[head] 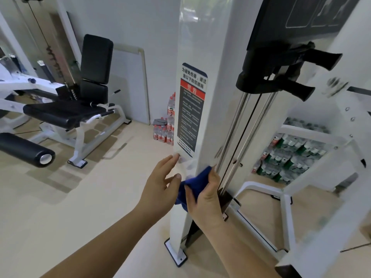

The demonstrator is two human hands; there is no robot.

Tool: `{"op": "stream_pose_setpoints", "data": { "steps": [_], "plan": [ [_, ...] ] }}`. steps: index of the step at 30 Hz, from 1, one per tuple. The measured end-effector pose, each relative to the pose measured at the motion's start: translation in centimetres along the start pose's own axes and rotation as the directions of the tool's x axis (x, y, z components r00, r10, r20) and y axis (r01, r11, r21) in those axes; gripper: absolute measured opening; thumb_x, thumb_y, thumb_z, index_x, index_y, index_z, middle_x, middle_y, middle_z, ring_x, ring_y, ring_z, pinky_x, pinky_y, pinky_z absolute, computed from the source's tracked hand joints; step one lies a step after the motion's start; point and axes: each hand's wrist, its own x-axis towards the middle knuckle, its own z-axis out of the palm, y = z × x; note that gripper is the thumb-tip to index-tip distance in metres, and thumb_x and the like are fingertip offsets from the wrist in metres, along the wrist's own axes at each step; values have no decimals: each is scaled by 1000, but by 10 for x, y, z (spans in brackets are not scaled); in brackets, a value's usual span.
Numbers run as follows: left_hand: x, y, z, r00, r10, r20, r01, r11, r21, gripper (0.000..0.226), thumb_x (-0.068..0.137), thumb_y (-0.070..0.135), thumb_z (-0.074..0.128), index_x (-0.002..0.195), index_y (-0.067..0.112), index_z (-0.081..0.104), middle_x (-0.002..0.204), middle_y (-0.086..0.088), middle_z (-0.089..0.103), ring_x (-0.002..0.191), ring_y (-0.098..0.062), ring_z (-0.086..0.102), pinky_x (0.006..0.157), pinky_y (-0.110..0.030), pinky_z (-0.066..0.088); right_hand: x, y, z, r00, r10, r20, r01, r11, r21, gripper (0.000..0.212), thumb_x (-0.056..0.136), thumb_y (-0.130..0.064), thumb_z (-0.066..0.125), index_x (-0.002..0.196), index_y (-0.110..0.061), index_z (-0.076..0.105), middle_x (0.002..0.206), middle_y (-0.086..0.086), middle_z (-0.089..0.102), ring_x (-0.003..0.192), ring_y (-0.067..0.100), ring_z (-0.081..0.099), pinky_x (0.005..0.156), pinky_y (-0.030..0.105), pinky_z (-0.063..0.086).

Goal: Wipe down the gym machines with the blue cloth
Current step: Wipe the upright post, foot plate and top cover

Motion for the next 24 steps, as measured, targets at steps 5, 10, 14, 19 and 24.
{"op": "stream_pose_setpoints", "data": {
  "steps": [5, 10, 14, 19, 24],
  "plan": [
    [-8, -5, 6, 998, -61, -6, 62, 998, 22, 37, 106, 24, 49, 136, 45, 52, 124, 32, 57, 117, 9, 56, 98, -17, 51, 12, -33, -26, 998, -66, -15, 67, 996, 54, 67, 93, -27, 73, 133, -55, 26, 136, -3, 45, 122, 14, 56, 94, 22, 55],
    [-9, 0, 10, 998, -57, -18, 56, 998, -40, 32, 111, 31, 35, 119, 31, 66, 112, 12, 71, 110, -11, 64, 100, -42, 53, 45, -86, -42, 947, -281, -157, 286, 958, 10, 75, 96, -33, 64, 155, -23, 20, 144, -6, 36, 131, -5, 43, 102, 7, 38],
    [-16, -8, 9, 990, -127, -58, 121, 988, -91, 37, 111, 34, 34, 136, 30, 61, 124, 12, 69, 118, -13, 63, 104, -42, 52, 30, -45, -27, 992, -123, -36, 122, 992, -21, 89, 96, -31, 69, 161, -26, 9, 148, -7, 36, 127, -7, 45, 101, 9, 43],
    [-29, -25, 17, 952, -284, -110, 285, 959, -9, 41, 108, 40, 39, 144, 28, 54, 139, 13, 61, 129, -13, 57, 112, -45, 46, -6, 19, -2, 973, 153, 171, -153, 988, -12, 92, 98, -22, 66, 148, -52, -5, 132, -27, 29, 119, -13, 45, 92, 2, 43],
    [-43, -26, 27, 933, -340, -119, 347, 937, 45, 37, 108, 33, 43, 143, 30, 54, 138, 16, 59, 125, -5, 55, 105, -24, 41, -7, 22, -8, 953, 214, 215, -233, 970, 67, 87, 98, -24, 67, 155, -46, 5, 147, -11, 31, 131, 6, 47, 106, 21, 48]
  ]
}}
